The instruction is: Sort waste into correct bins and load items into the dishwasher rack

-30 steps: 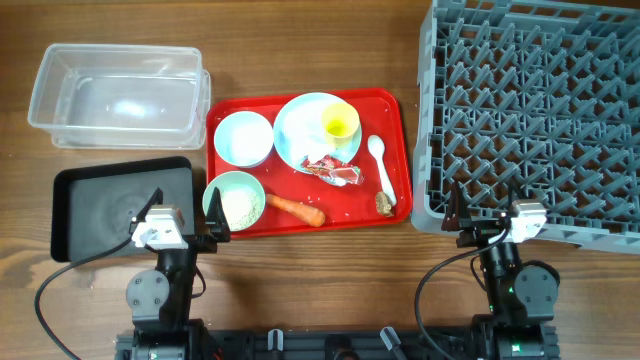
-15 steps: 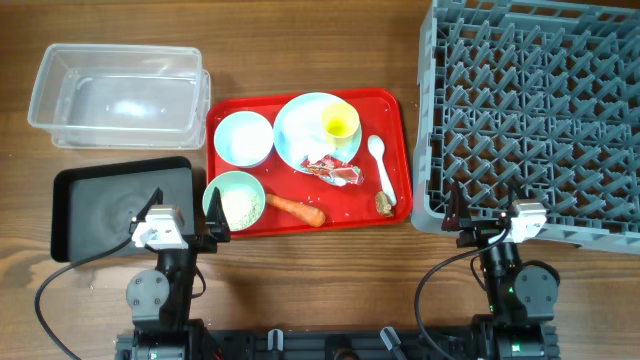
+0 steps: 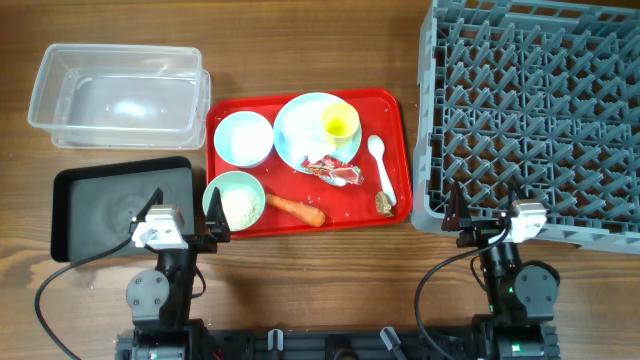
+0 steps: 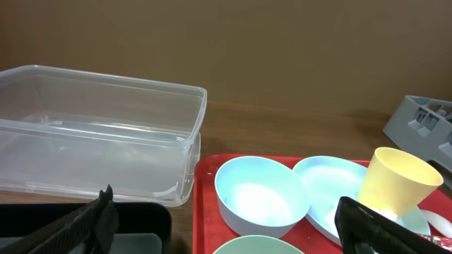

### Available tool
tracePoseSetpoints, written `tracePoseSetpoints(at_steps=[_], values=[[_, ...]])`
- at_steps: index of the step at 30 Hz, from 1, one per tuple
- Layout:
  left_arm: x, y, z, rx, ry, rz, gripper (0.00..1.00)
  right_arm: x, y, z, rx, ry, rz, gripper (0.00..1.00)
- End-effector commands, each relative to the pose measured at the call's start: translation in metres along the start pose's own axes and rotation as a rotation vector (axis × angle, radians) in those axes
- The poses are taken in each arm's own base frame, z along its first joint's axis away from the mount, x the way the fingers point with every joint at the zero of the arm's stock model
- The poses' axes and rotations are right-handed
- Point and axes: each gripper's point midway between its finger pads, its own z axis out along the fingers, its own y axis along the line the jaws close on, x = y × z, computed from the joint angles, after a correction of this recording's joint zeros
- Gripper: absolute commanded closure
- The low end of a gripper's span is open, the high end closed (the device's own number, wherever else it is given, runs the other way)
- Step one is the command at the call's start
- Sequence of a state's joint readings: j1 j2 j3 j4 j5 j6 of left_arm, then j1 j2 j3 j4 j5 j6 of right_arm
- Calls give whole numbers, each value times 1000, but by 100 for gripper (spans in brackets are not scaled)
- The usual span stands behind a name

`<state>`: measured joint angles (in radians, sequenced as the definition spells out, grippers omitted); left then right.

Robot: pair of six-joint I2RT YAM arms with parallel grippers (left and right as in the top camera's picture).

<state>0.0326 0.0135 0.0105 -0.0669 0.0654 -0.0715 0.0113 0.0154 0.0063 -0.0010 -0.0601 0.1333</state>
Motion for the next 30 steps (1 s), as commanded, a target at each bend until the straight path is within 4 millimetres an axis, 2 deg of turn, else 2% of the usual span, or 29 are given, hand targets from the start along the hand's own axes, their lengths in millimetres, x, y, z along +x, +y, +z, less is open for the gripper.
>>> tracePoseSetpoints(at_steps=[1, 20, 24, 30], values=[[3, -3, 0, 20, 6, 8, 0, -2, 4, 0, -21, -8, 4, 0], [3, -3, 0, 19, 6, 9, 0, -2, 4, 0, -22, -8, 4, 0], [2, -4, 0, 20, 5, 8, 0, -2, 4, 0, -21, -7, 92, 0], [2, -3, 0, 15, 6, 8, 0, 0, 4, 0, -19, 6, 68, 0]])
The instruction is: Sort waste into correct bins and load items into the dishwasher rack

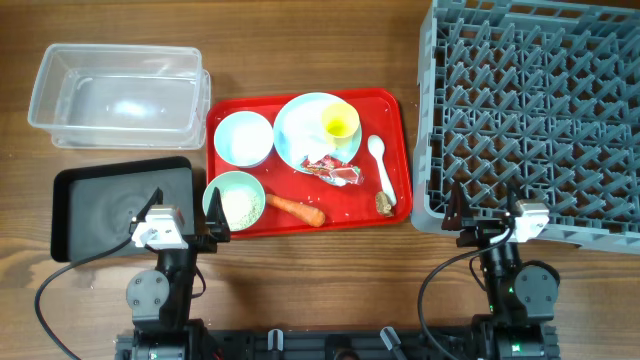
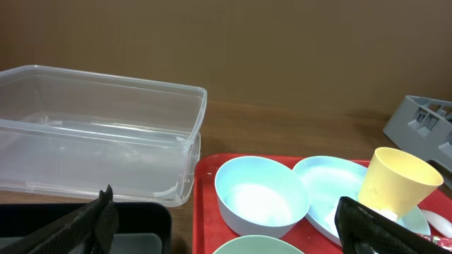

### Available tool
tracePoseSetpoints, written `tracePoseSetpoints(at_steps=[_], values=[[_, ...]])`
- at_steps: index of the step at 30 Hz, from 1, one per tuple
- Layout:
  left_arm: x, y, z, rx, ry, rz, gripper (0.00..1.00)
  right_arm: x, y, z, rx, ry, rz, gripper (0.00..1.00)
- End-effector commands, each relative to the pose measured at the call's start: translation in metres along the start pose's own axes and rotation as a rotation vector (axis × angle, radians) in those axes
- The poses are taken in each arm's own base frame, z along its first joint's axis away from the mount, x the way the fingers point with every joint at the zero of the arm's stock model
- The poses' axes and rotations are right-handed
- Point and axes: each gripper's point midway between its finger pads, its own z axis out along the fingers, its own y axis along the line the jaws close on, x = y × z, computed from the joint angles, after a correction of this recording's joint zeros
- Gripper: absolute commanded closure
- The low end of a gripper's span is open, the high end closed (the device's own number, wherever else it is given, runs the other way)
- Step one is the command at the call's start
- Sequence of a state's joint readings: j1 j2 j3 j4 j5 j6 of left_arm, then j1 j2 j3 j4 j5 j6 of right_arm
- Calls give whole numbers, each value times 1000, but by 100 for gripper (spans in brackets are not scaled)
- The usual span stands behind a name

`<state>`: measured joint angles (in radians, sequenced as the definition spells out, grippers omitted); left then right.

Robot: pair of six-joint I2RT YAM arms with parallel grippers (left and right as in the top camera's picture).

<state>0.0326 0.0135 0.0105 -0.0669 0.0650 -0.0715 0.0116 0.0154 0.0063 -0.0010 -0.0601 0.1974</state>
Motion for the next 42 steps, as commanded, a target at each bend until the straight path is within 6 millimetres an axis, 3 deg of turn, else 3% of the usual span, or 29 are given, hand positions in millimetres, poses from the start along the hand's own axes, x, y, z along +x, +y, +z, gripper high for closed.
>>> tracePoseSetpoints(at_steps=[1, 11, 17, 24, 31, 36, 42], values=[[2, -3, 0, 16, 5, 8, 0, 0, 4, 0, -18, 16, 6, 0], [-12, -5, 2, 8, 64, 4, 0, -24, 8, 1, 6, 134, -10, 0], [-29, -9, 20, 2, 224, -9, 0, -36, 10, 16, 35, 302, -9, 0], [-44, -20, 38, 17, 540, -49, 0, -31, 9, 30, 68, 556, -28, 0], [-40, -30, 23, 24, 860, -108, 0, -15, 4, 43, 97, 701, -13, 0], [-36, -30, 12, 14, 922, -116, 0, -3, 15, 43, 31, 752, 18, 0], [-43, -32, 21, 29, 877, -114, 0, -4, 14, 43, 40, 748, 13, 0]])
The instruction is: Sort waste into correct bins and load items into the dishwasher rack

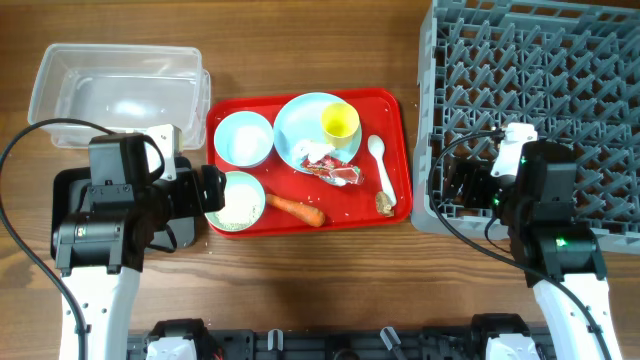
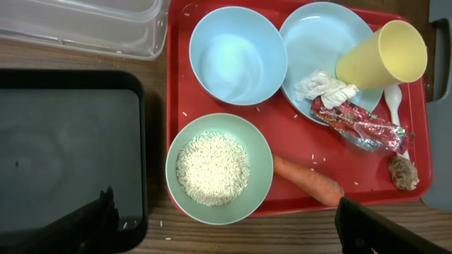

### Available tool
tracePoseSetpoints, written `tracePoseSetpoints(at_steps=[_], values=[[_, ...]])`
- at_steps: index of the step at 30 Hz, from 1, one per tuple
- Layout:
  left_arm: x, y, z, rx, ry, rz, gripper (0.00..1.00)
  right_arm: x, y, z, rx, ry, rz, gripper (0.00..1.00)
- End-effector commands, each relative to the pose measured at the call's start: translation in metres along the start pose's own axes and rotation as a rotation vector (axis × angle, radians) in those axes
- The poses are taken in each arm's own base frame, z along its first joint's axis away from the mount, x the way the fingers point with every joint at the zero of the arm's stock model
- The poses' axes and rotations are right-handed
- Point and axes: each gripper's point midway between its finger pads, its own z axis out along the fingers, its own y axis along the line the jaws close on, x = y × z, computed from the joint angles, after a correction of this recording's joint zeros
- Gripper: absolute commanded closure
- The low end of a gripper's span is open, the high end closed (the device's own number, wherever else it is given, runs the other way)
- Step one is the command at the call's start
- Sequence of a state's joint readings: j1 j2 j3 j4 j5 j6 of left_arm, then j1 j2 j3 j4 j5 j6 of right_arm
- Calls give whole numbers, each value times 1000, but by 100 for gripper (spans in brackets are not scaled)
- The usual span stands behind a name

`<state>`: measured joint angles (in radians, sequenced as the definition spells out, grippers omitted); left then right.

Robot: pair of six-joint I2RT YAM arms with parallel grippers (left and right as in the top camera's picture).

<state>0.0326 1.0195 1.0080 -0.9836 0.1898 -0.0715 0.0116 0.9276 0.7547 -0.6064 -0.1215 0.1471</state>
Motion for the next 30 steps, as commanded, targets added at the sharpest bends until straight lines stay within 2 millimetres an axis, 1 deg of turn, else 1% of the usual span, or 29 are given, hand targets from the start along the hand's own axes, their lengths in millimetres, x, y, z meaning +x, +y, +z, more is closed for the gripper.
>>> tracePoseSetpoints(at_steps=[1, 3, 6, 7, 9, 11, 15, 16, 19, 20, 21, 22, 23, 25, 27, 29, 30], values=[[-19, -13, -5, 57, -67, 27, 0, -7, 7, -4, -28, -17, -20, 0], [-33, -21, -6, 102, -121, 21, 0, -7, 7, -4, -27, -17, -22, 0], [-57, -29, -3, 153, -191, -33, 0, -7, 7, -4, -27, -18, -20, 0], [-63, -32, 1, 165, -204, -31, 0, -7, 7, -4, -27, -18, -19, 0], [-70, -38, 11, 178, -205, -12, 0, -7, 7, -4, -28, -18, -20, 0], [-75, -52, 26, 205, -195, 22, 0, -7, 7, -4, -28, -18, -19, 0], [-77, -88, 62, 243, -150, 104, 0, -7, 7, -4, -27, -17, -20, 0], [-78, -103, 76, 242, -128, 137, 0, -7, 6, -4, -27, -15, -19, 0], [-80, -129, 98, 244, -96, 189, 0, -7, 6, -4, -27, -16, -19, 0], [-81, -136, 109, 237, -82, 204, 0, -7, 6, -4, -27, -16, -19, 0], [-81, -141, 116, 231, -74, 214, 0, -7, 6, -4, -27, -15, -19, 0], [-79, -148, 128, 232, -57, 226, 0, -7, 6, -4, -27, -15, -19, 0], [-78, -153, 134, 237, -48, 232, 2, -7, 6, -4, -27, -14, -19, 0], [-71, -166, 157, 248, -19, 230, 5, -7, 6, -4, -27, -15, -19, 0], [-61, -171, 172, 249, 8, 243, 9, -7, 6, -4, -27, -15, -19, 0], [-51, -174, 187, 246, 36, 239, 17, -7, 6, -4, -27, -14, -19, 1], [-49, -175, 192, 246, 46, 229, 26, -7, 6, -4, -27, -14, -19, 0]])
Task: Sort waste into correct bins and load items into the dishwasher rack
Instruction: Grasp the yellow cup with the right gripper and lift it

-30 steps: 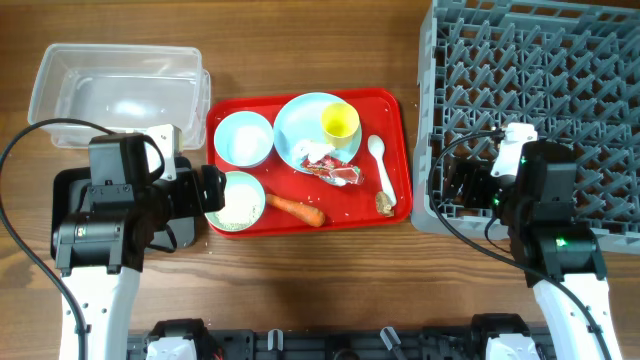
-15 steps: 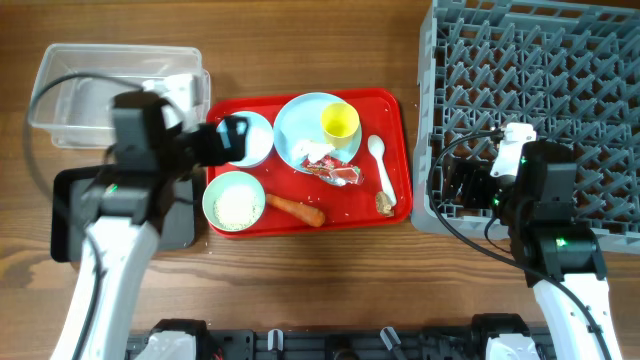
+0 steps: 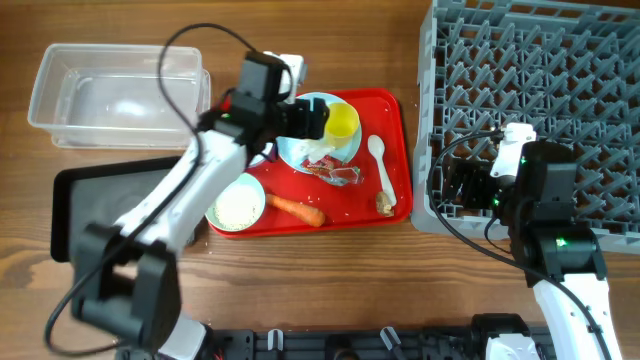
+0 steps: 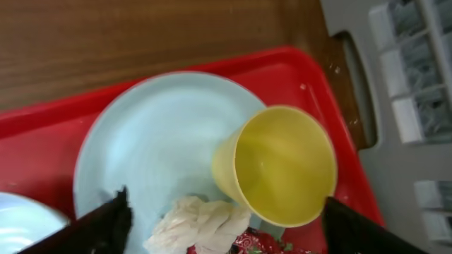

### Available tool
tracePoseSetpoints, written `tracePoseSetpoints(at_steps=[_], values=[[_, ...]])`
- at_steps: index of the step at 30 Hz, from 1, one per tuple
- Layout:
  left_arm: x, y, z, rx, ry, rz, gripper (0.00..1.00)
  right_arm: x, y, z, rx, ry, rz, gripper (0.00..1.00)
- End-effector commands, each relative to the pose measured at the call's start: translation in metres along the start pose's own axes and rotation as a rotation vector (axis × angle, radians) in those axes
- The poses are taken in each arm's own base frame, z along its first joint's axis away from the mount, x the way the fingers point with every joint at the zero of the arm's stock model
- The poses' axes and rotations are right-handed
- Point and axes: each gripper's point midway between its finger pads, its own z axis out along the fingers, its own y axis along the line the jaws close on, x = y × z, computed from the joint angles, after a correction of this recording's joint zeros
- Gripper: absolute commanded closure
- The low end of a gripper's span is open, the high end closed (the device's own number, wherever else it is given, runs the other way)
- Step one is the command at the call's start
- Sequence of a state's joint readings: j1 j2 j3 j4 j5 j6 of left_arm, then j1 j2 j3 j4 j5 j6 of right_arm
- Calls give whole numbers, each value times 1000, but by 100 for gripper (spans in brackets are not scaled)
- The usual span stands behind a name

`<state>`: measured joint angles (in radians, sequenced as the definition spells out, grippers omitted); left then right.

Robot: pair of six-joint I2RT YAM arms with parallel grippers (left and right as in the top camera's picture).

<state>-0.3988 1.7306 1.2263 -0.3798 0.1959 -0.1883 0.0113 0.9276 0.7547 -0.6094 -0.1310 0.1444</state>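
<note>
On the red tray (image 3: 395, 110) a light blue plate (image 4: 155, 134) carries a yellow cup (image 4: 282, 162) lying tilted, a crumpled white tissue (image 4: 201, 222) and a red wrapper (image 3: 335, 170). My left gripper (image 3: 305, 118) hovers over the plate, open, its fingers (image 4: 106, 222) either side of the tissue and the cup's base, holding nothing. A bowl of rice (image 3: 237, 208), a carrot (image 3: 296, 209), a white spoon (image 3: 381, 165) and a brown lump (image 3: 383, 204) also lie on the tray. My right gripper (image 3: 455, 185) sits at the grey dishwasher rack's (image 3: 540, 90) front left corner; how its jaws stand is unclear.
A clear plastic bin (image 3: 110, 95) stands at the back left, with a black bin (image 3: 90, 200) in front of it. My left arm crosses over the tray's left side and hides most of the blue bowl there. The rack fills the right side.
My left gripper has moved from above the rice bowl and the black bin's edge to over the blue plate beside the yellow cup. The right arm has not moved.
Both arms first rested low at the table's front edge, unchanged across two moments. Then both were raised, the left over the rice bowl, the right at the rack's corner. Now the left gripper is open over the plate; nothing on the tray has shifted.
</note>
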Motion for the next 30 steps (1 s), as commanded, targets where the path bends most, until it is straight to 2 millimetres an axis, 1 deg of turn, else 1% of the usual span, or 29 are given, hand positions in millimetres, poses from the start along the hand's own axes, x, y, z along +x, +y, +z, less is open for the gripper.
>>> tracePoseSetpoints(at_steps=[1, 4, 9, 11, 14, 16, 17, 20, 22, 24, 27, 30], values=[[12, -1, 27, -14, 41, -31, 33, -7, 5, -4, -18, -18, -17, 0], [18, 2, 36, -19, 59, -54, 48, -7, 5, -3, -18, -17, -16, 0], [24, 5, 44, -26, 80, -58, 63, -7, 5, -3, -18, -15, -16, 0], [26, 6, 46, -27, 85, -58, 67, -6, 5, -2, -17, -10, -15, 0], [26, 7, 47, -28, 87, -61, 82, -4, 4, 0, -15, 2, -14, 0], [27, 7, 47, -29, 87, -79, 94, -3, 4, 1, -15, 6, -13, 0], [26, 7, 47, -29, 87, -81, 96, -3, 4, 1, -14, 9, -13, 1], [24, 8, 46, -31, 81, -108, 96, -2, 3, 3, -13, 16, -12, 0], [21, 8, 42, -18, 75, -132, 96, -2, 3, 3, -13, 16, -13, 0], [14, 5, 34, 17, 61, -156, 96, -2, 3, 3, -12, 14, -13, 0], [-4, -9, 13, 157, 32, -184, 96, -10, -1, 3, 13, -18, -14, 0], [-23, -24, -15, 321, 7, -249, 96, -28, 3, 2, -4, -89, -24, 0]])
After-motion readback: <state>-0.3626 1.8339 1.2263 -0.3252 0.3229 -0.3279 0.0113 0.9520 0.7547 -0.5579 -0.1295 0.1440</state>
